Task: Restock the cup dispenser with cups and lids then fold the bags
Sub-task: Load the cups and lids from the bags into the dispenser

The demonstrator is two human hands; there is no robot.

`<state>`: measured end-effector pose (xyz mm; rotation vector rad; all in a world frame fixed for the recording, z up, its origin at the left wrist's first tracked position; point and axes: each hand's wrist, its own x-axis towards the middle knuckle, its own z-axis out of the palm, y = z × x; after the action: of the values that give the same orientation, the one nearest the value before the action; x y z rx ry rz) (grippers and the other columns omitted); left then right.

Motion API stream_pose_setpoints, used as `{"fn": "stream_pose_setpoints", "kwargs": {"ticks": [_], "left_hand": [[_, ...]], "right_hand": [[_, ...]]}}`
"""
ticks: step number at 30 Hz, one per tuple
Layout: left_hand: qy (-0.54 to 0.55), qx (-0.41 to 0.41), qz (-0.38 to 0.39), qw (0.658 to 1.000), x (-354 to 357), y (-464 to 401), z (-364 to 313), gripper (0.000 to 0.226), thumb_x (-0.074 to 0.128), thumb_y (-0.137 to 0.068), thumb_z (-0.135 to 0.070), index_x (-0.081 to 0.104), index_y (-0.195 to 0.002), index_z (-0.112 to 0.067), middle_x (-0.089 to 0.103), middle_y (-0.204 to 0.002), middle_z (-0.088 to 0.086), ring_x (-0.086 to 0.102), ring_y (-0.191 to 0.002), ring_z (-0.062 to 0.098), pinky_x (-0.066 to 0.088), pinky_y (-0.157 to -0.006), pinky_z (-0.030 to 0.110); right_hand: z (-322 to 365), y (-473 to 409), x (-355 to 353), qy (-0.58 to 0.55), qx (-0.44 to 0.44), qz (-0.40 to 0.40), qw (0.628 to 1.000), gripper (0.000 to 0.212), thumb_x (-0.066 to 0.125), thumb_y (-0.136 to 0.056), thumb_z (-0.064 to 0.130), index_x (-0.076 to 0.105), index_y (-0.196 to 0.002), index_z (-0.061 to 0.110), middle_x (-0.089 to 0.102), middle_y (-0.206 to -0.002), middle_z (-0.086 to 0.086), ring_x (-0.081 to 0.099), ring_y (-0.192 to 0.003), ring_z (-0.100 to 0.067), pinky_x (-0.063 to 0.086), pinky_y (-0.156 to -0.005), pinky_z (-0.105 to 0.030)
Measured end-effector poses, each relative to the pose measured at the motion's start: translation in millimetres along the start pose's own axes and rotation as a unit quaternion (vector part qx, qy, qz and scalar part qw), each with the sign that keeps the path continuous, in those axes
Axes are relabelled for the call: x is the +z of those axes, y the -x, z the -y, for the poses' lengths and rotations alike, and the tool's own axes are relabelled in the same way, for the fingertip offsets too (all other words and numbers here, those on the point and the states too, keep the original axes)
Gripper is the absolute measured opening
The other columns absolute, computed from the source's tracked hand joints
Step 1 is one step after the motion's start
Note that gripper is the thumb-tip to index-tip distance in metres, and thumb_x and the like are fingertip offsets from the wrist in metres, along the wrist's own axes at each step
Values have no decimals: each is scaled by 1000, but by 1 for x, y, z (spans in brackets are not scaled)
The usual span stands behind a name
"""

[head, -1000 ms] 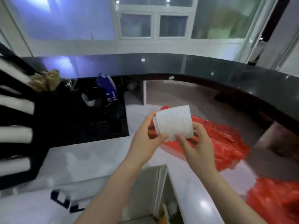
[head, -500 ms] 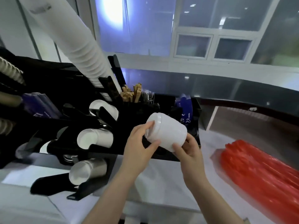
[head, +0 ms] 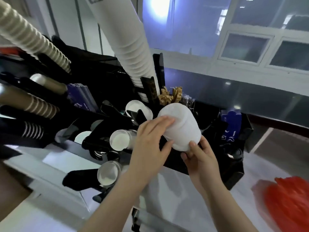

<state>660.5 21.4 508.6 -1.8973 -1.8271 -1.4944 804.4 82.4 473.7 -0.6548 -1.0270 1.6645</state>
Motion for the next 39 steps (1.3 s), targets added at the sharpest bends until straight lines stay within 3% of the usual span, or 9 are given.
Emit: {"fn": "stream_pose_setpoints", "kwargs": {"ticks": [7, 11, 17, 24, 26, 28, 31, 35, 39], "left_hand": [[-70, 35, -115, 990, -64, 1, -25, 49, 70, -80, -14, 56, -127, -21, 53, -130, -7, 46, -121, 8, 30, -107, 24], [-83, 14, -162, 983, -94, 14, -26, 48, 70, -81, -13, 55, -125, -20, 52, -127, -9, 44, -121, 1, 31, -106, 23], [-69, -21, -205, 976, -156, 47, 0, 48, 68, -82, -18, 52, -126, -27, 47, -128, -19, 36, -120, -13, 41, -103, 38], [-43, -42, -184, 981, -263, 88, 70, 45, 65, -83, -17, 55, -127, -24, 55, -132, -6, 47, -126, 10, 46, -97, 48], [-12, -77, -168, 983, -290, 100, 94, 42, 65, -84, -20, 58, -124, -30, 51, -135, -11, 46, -128, 10, 48, -98, 45], [65, -134, -148, 978, -308, 109, 112, 40, 65, -84, -26, 60, -120, -42, 42, -143, -18, 40, -133, 2, 47, -101, 30], [189, -180, -100, 960, -321, 116, 136, 39, 64, -84, -23, 61, -117, -44, 53, -132, -16, 55, -115, 0, 48, -83, 12], [214, -187, -69, 956, -323, 106, 170, 42, 63, -84, -15, 61, -118, -40, 53, -131, -25, 56, -119, 9, 46, -83, 10], [207, -165, -44, 963, -309, 84, 200, 41, 62, -84, -13, 61, -118, -36, 46, -137, -23, 51, -124, 13, 47, -86, 13]], "right_hand": [[25, 3, 50, -44, -27, 145, 988, 31, 68, -77, 21, 64, -108, 25, 69, -107, 0, 65, -95, -18, 55, -75, -26], [23, 17, 82, -17, -41, 172, 984, 32, 63, -80, 19, 58, -112, 22, 70, -102, 4, 63, -93, -19, 54, -74, -25], [-3, 45, 146, 12, -41, 209, 977, 35, 63, -78, 22, 58, -112, 24, 71, -95, 8, 65, -88, -12, 53, -70, -21], [-77, 79, 251, 19, -47, 191, 980, 33, 65, -77, 27, 61, -110, 30, 72, -99, 8, 66, -87, -9, 53, -70, -21], [-106, 88, 278, 21, -37, 182, 982, 28, 64, -84, 18, 60, -110, 30, 73, -99, 7, 66, -87, -10, 53, -71, -23], [-132, 93, 297, 30, -22, 171, 985, 29, 60, -91, 9, 59, -111, 30, 73, -98, 6, 67, -87, -10, 53, -74, -26], [-158, 93, 314, 36, -9, 148, 988, 39, 57, -93, 6, 51, -119, 34, 74, -95, 9, 67, -84, -6, 51, -70, -19], [-178, 76, 323, 57, -6, 137, 989, 65, 57, -93, 5, 29, -137, 46, 73, -103, 10, 67, -92, -8, 52, -75, -21], [-192, 50, 321, 118, -27, 143, 982, 81, 66, -82, -2, 32, -131, 52, 69, -111, 14, 65, -105, -7, 52, -80, -20]]}}
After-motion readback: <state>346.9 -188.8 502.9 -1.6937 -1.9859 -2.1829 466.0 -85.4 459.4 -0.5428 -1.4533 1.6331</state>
